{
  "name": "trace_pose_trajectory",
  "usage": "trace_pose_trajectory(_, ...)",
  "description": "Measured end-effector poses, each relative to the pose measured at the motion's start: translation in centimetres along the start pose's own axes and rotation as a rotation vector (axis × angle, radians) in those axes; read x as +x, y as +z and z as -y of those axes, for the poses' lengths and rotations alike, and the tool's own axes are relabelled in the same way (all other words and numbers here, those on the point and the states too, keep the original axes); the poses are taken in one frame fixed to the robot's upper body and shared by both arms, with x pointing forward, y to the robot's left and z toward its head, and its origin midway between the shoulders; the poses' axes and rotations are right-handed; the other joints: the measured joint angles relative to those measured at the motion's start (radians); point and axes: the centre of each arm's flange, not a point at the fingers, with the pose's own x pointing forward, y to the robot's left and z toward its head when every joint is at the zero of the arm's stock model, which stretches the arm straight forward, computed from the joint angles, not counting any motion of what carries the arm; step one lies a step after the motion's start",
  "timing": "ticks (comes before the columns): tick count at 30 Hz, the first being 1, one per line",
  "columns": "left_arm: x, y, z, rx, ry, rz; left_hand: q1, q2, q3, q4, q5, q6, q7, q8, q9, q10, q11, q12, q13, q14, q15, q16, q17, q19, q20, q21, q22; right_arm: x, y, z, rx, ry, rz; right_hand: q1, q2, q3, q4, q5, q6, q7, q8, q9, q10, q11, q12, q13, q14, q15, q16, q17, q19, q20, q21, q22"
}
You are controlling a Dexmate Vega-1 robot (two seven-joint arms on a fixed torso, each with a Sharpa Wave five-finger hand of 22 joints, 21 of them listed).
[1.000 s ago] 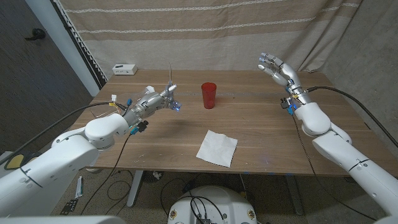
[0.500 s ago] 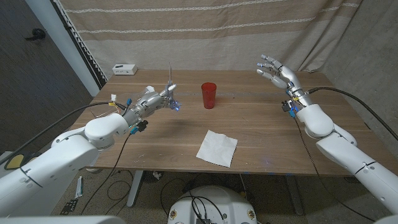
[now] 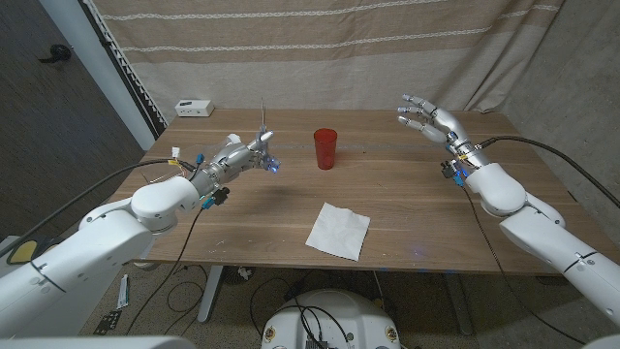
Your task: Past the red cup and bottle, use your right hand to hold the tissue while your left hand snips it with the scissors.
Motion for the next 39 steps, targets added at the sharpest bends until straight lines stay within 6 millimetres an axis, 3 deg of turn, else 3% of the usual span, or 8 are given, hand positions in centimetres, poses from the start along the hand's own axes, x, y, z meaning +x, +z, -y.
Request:
trace_pose_trajectory(30,0.1,-0.2,-0.2,0.012,0.003,0.002,0.013,0.000,0.000,0.000,0.000,-0.006,-0.006,-0.005,0.004,-0.004,-0.004,0.004,-0.012,-0.007,0.000,-0.008,0.000,0.000,0.000,-0.008,0.000,0.1,-0.9,-0.7,0.055,0.225,-0.028,0.013,0.006,0.012,0.003,0.000,0.000,0.022,0.000,-0.003,0.021,0.001,0.007,0.004,0.021,0.000,0.011,0.000,0.000,0.000,0.013,0.000)
trace_pose_trajectory(34,0.1,-0.3,-0.2,0.011,0.002,0.000,0.013,0.000,0.000,0.000,0.000,-0.006,-0.006,-0.004,0.004,-0.004,-0.004,0.008,-0.012,-0.007,0.000,-0.008,0.002,0.000,0.000,-0.008,0.000,0.0,-1.0,-0.9,0.059,0.250,-0.037,0.041,0.015,0.034,-0.009,0.004,0.000,0.022,0.000,-0.003,0.025,-0.003,0.007,0.002,0.021,0.000,0.011,0.000,0.002,-0.002,0.013,0.000)
trace_pose_trajectory(39,0.1,-0.3,-0.1,0.008,0.003,0.000,0.013,0.000,0.000,0.000,0.000,-0.006,-0.006,-0.004,0.004,-0.004,-0.004,0.008,-0.012,-0.007,0.000,-0.008,0.005,0.000,0.000,-0.008,0.000,-0.1,-1.1,-1.2,0.057,0.279,-0.048,0.060,0.020,0.043,-0.018,0.004,-0.005,0.027,0.000,-0.003,0.025,-0.003,0.007,0.002,0.021,0.000,0.011,0.000,0.005,0.001,0.013,0.000)
